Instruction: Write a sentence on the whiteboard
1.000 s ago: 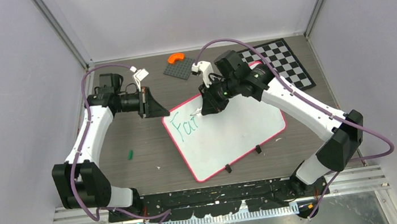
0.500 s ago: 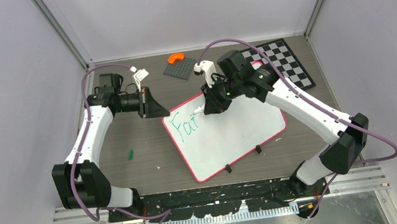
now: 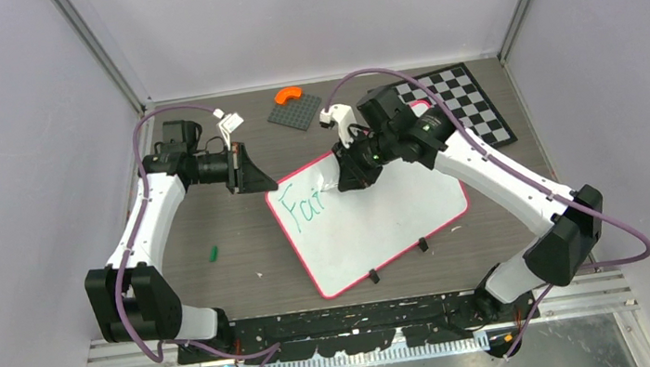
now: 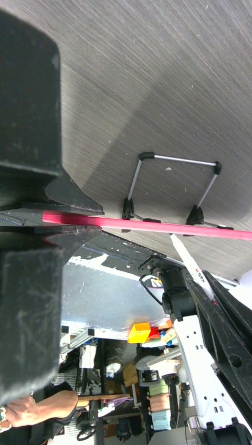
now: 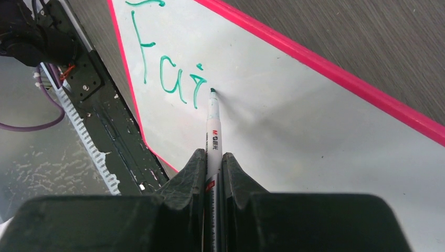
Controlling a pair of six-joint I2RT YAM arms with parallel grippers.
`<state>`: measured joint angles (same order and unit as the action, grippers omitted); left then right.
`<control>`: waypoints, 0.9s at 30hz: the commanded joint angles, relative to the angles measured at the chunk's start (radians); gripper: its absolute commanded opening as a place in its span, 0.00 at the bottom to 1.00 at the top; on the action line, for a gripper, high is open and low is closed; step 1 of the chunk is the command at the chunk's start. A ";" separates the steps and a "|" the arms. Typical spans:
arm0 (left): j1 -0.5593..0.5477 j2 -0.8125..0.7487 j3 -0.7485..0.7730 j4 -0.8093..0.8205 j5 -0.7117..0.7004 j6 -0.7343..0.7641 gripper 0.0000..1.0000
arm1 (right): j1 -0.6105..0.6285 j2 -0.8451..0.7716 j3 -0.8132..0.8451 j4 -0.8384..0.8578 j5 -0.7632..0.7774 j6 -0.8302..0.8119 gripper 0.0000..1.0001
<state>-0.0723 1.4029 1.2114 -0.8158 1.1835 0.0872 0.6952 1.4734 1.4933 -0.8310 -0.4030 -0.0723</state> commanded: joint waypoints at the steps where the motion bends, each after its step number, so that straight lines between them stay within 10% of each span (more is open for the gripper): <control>1: -0.013 -0.006 0.018 -0.046 -0.023 0.008 0.00 | -0.004 0.007 0.005 0.032 0.027 -0.015 0.00; 27: -0.012 0.011 0.025 -0.051 -0.017 0.014 0.00 | -0.078 0.009 0.110 -0.011 -0.064 -0.028 0.00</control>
<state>-0.0723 1.4033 1.2133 -0.8230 1.1866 0.0906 0.6174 1.4746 1.5517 -0.8703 -0.4530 -0.0891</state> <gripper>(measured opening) 0.076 0.176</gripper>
